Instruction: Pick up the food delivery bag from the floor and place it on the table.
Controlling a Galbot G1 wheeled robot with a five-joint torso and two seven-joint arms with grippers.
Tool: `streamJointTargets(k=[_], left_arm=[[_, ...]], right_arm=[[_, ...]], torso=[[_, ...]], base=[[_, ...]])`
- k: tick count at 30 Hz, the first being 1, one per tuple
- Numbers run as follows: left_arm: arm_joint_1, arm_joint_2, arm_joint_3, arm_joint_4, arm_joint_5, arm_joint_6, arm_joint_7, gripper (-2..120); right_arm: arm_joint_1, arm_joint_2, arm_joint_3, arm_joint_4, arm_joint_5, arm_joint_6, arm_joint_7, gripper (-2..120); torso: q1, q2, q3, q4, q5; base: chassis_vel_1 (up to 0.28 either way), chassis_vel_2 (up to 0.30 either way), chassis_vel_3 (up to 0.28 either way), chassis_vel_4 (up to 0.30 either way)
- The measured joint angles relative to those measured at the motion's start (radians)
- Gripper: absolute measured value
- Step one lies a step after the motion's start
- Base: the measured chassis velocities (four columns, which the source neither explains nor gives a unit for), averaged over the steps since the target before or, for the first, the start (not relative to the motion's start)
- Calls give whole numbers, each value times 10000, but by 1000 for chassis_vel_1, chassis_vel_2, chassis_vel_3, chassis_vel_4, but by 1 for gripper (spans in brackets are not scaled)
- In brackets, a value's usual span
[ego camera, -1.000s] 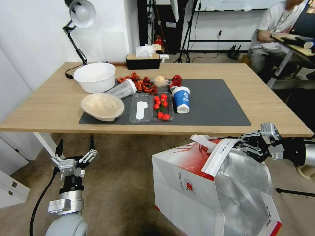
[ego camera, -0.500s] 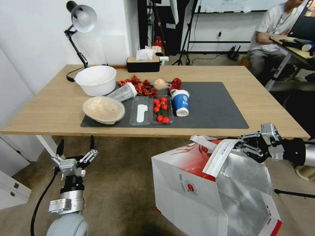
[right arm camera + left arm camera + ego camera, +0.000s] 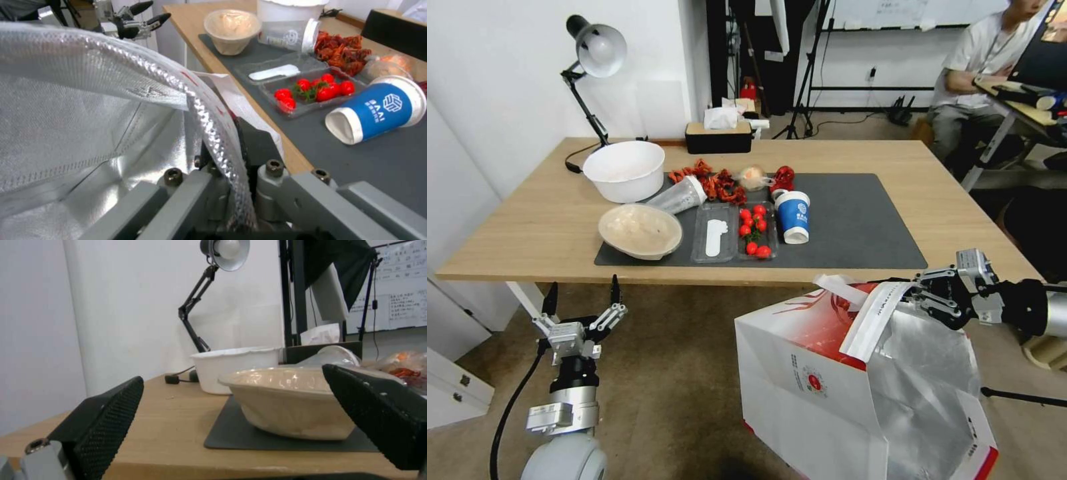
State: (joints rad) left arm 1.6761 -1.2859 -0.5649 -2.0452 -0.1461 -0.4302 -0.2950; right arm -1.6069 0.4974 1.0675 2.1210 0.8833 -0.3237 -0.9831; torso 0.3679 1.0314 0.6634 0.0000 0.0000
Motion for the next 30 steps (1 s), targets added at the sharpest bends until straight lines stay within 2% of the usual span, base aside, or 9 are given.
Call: streamJointTargets(k=[13, 17, 30], left_arm=[[25, -13, -9, -58, -7, -29, -3, 100], [20, -1, -15, -58, 13, -232, 6, 100], [30, 10, -80, -114, 64, 12, -161, 100]], right_arm=[[-50, 41, 84, 47, 38, 8, -3, 0], [-57, 41, 90, 56, 41, 14, -5, 0], [-108, 124, 128, 155, 60, 14, -19, 0]], torso=[[278, 628, 353, 0, 0], [366, 819, 451, -1, 1], [424, 910, 486, -1, 1]], base=[[0, 0, 0, 0], [0, 0, 0, 0], [0, 0, 0, 0]])
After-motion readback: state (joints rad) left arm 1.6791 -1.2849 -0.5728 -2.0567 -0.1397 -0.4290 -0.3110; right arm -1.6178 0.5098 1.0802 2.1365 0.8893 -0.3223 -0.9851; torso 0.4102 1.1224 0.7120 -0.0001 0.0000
